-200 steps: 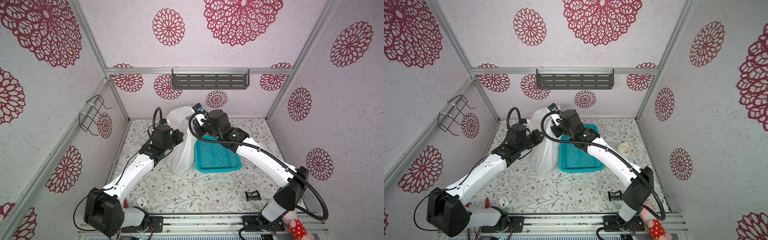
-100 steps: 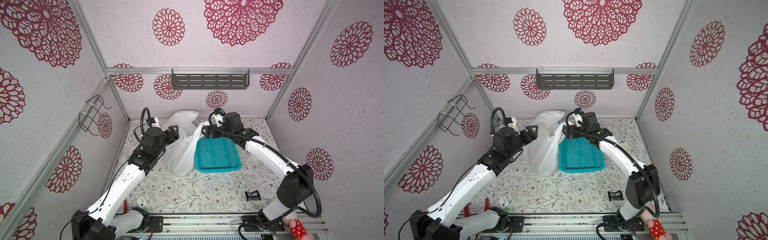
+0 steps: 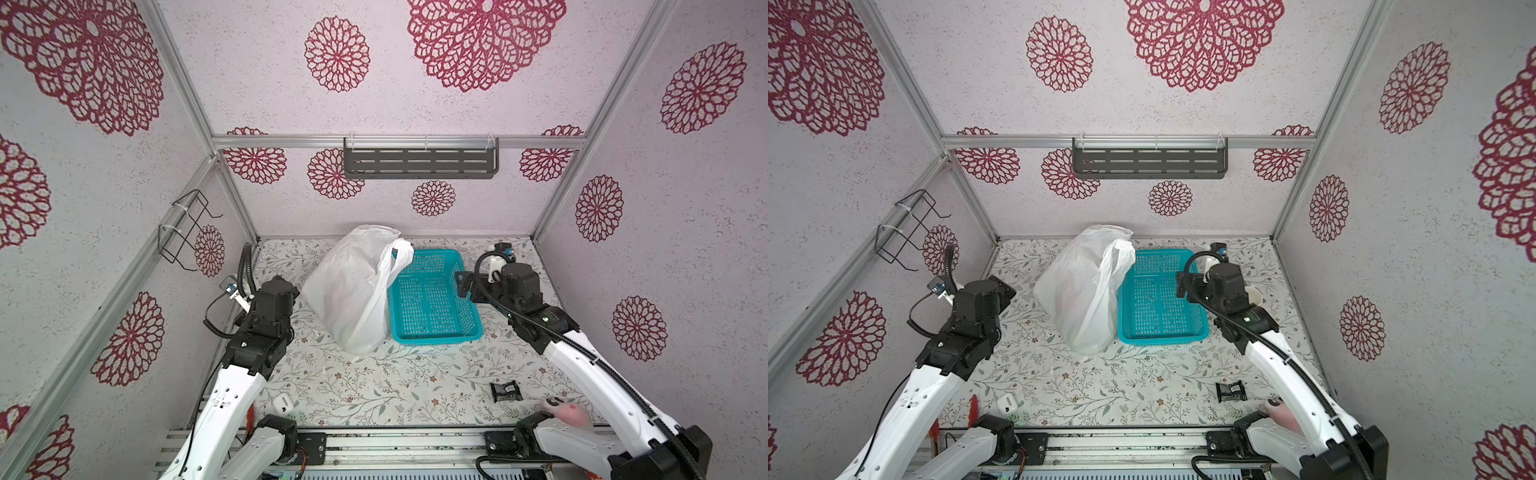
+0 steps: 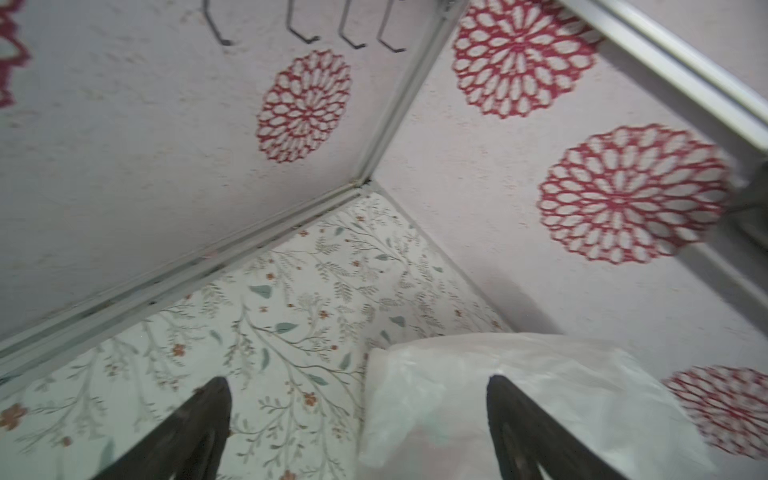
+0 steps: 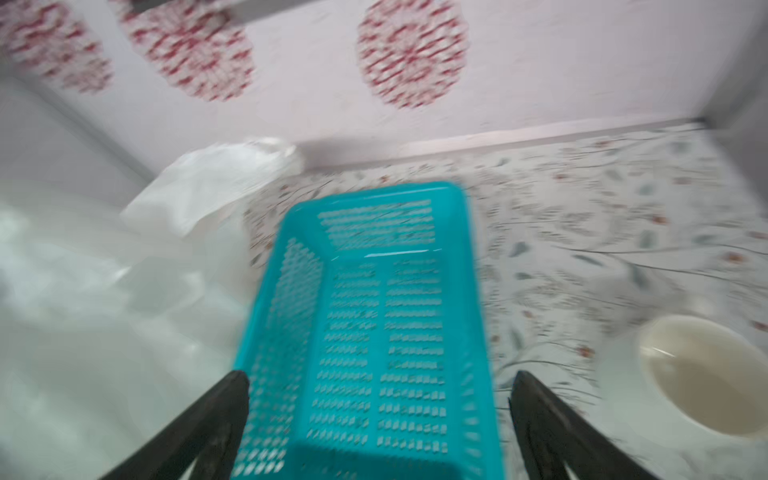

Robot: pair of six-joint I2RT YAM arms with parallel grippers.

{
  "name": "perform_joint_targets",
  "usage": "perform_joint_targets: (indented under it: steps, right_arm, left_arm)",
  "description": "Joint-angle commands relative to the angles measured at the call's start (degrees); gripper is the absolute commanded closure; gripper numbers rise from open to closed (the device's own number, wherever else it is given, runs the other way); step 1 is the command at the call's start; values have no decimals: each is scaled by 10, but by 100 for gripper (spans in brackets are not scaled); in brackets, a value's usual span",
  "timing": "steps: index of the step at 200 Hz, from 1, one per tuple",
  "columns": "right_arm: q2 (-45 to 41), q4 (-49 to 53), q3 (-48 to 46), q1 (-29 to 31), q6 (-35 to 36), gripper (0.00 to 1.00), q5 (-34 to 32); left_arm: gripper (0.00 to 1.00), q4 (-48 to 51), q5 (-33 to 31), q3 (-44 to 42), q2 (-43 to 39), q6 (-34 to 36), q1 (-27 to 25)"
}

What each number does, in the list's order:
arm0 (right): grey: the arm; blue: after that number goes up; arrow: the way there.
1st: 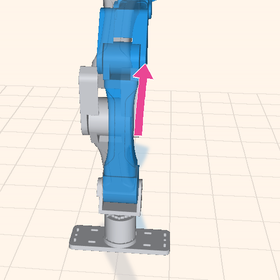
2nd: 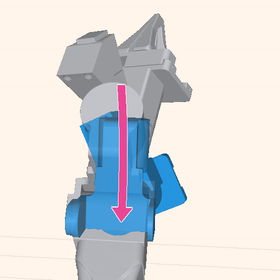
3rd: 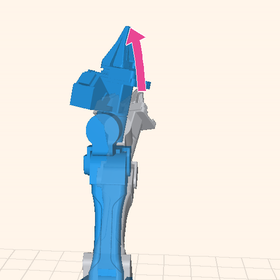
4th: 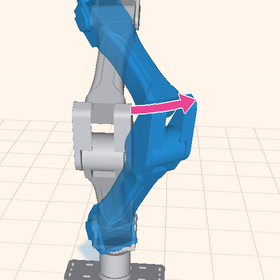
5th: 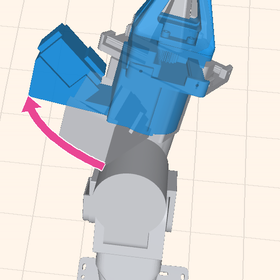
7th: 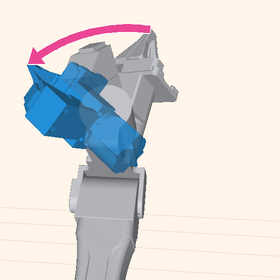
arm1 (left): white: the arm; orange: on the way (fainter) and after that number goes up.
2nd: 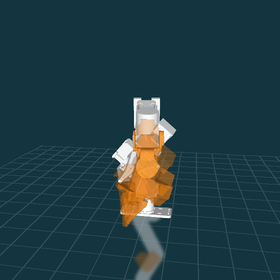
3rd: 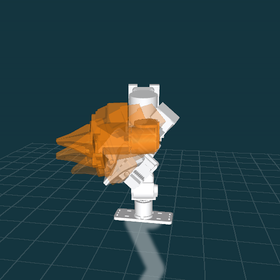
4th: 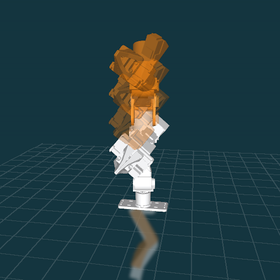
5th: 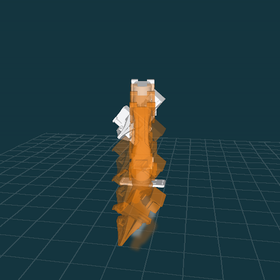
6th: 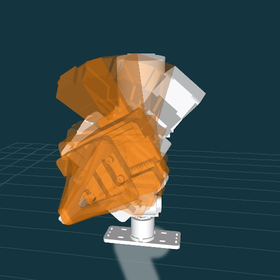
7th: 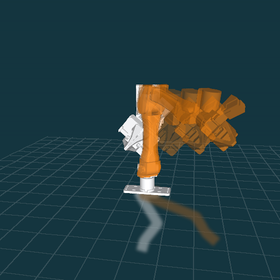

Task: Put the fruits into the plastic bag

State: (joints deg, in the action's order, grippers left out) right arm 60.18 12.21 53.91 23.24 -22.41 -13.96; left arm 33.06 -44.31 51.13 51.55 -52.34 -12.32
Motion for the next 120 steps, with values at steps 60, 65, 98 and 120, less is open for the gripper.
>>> perform_joint_targets:
  steps: [60,65,98,120]
  right_arm:
    - [133,-549,-297,-24,201,1,-334]
    - [146,-573,-300,-24,221,1,-340]
    - [191,-664,-311,-29,277,1,-296]
    - [189,-623,-296,-30,255,1,-320]
  left_arm:
    - [3,-92,-171,-101,137,96,53]
    - [2,-103,-172,-103,148,98,54]
    - [2,-186,-143,-102,193,158,62]
    - [3,-236,-112,-106,203,195,74]
